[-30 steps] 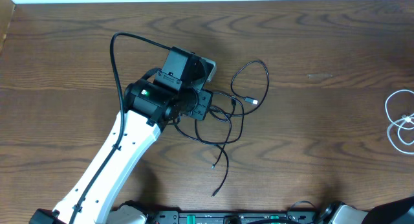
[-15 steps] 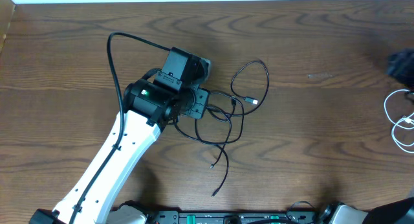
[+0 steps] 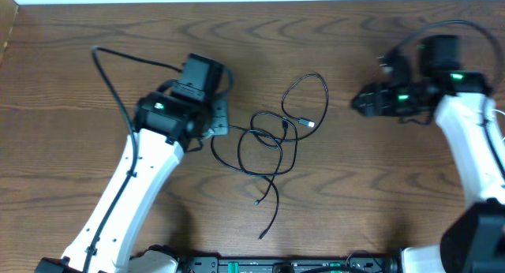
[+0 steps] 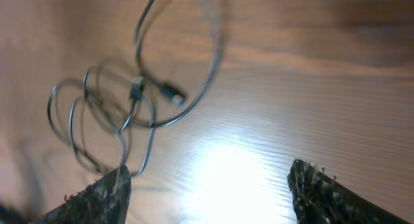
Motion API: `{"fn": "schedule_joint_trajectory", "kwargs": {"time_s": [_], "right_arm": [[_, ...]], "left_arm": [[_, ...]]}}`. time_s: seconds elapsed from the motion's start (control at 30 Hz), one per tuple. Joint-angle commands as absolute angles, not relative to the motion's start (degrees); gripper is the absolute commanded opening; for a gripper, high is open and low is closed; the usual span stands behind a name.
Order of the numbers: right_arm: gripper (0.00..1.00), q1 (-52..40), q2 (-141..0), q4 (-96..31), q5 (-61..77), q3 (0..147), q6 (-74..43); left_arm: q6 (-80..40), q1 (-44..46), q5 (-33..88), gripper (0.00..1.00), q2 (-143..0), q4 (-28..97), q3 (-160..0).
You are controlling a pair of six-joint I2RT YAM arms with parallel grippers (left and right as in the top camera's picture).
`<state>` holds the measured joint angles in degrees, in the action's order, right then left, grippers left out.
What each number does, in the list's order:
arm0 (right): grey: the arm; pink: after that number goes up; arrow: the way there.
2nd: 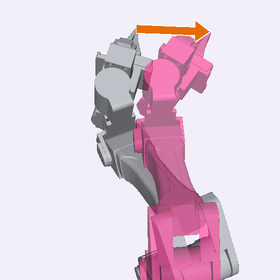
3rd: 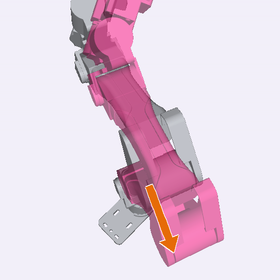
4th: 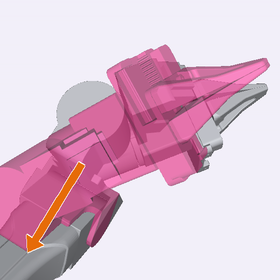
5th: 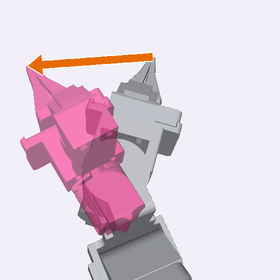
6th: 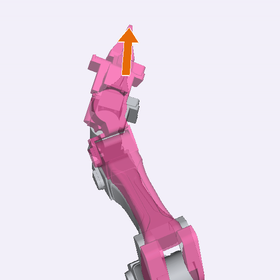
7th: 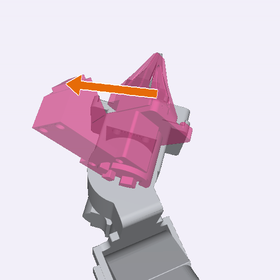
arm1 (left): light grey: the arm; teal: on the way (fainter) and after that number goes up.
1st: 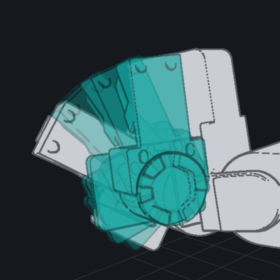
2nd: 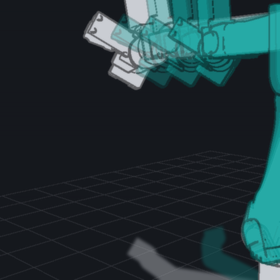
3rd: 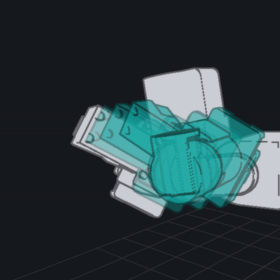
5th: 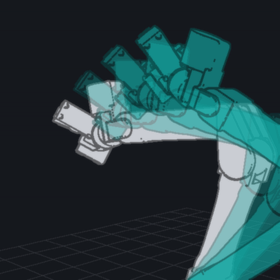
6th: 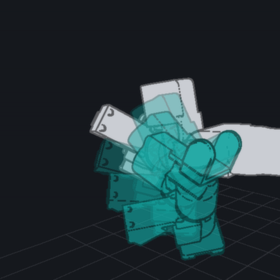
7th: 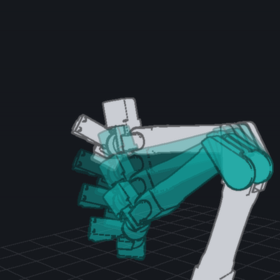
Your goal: Untangle cables
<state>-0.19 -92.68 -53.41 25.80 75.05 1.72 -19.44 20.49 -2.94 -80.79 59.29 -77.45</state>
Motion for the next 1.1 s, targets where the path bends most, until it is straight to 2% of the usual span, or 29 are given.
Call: {"fn": "schedule_joint_trajectory", "kwargs": {"time_s": [0.0,0.17,0.37,0.43,0.6,0.77,0.83,0.9,1.0,1.07], "right_arm": [[0.74,-6.87,-95.96,-53.87,26.5,75.24,3.31],[0.77,-15.97,-100.82,-53.6,26.39,75.24,2.7],[0.8,-25.43,-106.5,-50.46,21.08,75.24,-0.19],[0.77,-28.18,-108.12,-47.86,20.62,75.24,-0.16],[0.61,-33.63,-110.96,-41.87,13.19,75.24,-0.97],[0.59,-38.11,-115.11,-37.85,10.2,75.24,-1.72],[0.54,-38.87,-115.68,-36.99,10.17,75.24,-1.89],[0.44,-39.38,-115.81,-36.21,10.15,75.24,-1.89],[0.14,-39.46,-115.77,-35.7,9.13,75.26,-3.2],[0.01,-39.05,-115.61,-35.88,9.15,75.37,-3.44]], "left_arm": [[-21.34,15.92,-4.54,0.55,-81.36,61.32,-77.08],[-21.32,10.61,-4.49,0.58,-81.36,63.22,-77.08],[-21.32,8.91,-4.49,0.61,-81.34,63.37,-77.08],[-21.32,8.91,-4.49,0.61,-81.34,63.4,-77.08],[-21.32,8.91,-4.49,0.61,-81.36,63.44,-77.08],[-21.32,8.91,-4.49,0.61,-81.34,63.44,-77.08],[-21.32,8.91,-4.49,0.61,-81.36,63.44,-77.08],[-21.32,8.91,-4.49,0.61,-81.34,63.44,-77.08],[-21.32,8.91,-4.49,0.61,-81.34,63.44,-77.08],[-21.32,8.91,-4.49,0.61,-81.34,63.46,-77.08]]}}
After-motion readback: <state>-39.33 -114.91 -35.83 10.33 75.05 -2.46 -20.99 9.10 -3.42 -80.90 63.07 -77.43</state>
